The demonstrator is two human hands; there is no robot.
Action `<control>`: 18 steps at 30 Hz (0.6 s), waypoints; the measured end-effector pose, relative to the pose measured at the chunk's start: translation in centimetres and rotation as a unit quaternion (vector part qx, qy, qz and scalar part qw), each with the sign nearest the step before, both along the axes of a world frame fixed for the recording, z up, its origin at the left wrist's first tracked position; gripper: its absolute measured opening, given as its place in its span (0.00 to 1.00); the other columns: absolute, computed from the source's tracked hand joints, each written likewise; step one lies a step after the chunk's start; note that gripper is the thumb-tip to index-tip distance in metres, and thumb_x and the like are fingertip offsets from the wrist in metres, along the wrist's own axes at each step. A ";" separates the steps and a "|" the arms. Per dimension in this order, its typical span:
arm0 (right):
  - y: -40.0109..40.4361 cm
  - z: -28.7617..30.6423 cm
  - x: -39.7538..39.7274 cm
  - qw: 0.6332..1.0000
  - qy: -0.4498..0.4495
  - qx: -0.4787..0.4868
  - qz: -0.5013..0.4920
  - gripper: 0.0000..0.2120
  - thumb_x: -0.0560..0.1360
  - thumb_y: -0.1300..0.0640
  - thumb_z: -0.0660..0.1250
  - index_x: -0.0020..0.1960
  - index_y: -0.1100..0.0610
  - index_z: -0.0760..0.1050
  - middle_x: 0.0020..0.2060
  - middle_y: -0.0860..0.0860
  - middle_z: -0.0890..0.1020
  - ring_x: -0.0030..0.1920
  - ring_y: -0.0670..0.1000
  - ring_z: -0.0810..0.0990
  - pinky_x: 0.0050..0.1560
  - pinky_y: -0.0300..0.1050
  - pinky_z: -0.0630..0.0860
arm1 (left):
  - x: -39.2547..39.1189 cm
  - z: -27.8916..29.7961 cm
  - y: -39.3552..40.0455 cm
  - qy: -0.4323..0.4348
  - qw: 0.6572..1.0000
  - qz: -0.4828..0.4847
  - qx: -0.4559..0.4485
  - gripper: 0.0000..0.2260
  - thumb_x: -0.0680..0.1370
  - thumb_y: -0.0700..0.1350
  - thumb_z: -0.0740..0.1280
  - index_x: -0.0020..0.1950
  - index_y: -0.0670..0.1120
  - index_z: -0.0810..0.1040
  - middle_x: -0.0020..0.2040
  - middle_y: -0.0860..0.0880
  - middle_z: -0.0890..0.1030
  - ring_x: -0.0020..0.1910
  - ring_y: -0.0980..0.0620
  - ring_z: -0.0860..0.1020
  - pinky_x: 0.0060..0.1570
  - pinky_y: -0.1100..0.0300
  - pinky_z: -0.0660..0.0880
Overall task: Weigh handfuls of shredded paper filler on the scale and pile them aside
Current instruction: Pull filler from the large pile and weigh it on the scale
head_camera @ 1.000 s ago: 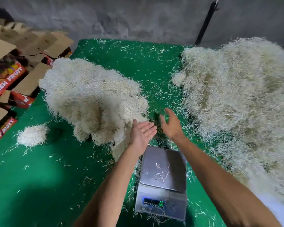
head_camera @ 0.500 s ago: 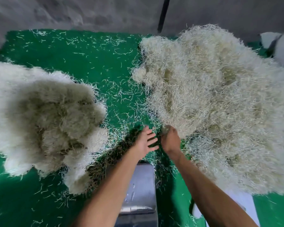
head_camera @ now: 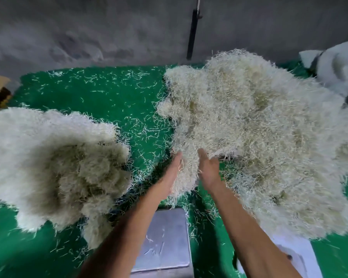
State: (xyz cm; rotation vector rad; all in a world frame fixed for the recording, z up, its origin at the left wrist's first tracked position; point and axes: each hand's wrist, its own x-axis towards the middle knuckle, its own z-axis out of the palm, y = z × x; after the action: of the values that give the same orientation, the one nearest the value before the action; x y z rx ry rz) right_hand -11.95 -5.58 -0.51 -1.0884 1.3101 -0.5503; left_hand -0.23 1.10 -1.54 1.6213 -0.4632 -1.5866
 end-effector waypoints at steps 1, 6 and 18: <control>1.3 0.3 0.3 1.000 0.002 0.003 0.026 0.39 0.82 0.36 0.60 0.81 0.61 0.53 0.62 0.59 0.76 0.60 0.52 0.76 0.71 0.53 0.71 | 0.2 0.2 0.3 0.053 0.998 0.031 0.010 0.49 0.62 0.86 0.58 0.78 0.66 0.55 0.80 0.58 0.52 0.80 0.48 0.52 0.73 0.41 0.54; 6.0 0.2 -1.9 0.998 0.017 -0.038 0.057 0.28 0.71 0.23 0.62 0.43 0.48 0.64 0.31 0.46 0.71 0.30 0.45 0.71 0.47 0.45 0.74 | 1.1 -0.3 1.8 0.018 0.993 0.112 -0.015 0.35 0.72 0.67 0.71 0.73 0.49 0.72 0.75 0.42 0.71 0.69 0.42 0.74 0.70 0.45 0.71; 1.3 6.5 3.0 0.909 -0.338 0.241 0.037 0.29 0.72 0.40 0.76 0.68 0.51 0.75 0.57 0.67 0.84 0.53 0.71 0.84 0.52 0.70 0.81 | 8.0 11.3 6.6 -0.287 0.939 -0.186 0.019 0.56 0.53 0.77 0.73 0.77 0.64 0.59 0.82 0.51 0.54 0.77 0.42 0.61 0.73 0.37 0.57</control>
State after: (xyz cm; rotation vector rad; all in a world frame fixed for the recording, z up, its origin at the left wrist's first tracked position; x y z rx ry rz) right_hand -8.91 -4.28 5.99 -0.4586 0.7234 -0.4516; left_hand 7.73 7.72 9.75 2.1185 -1.1070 -1.3553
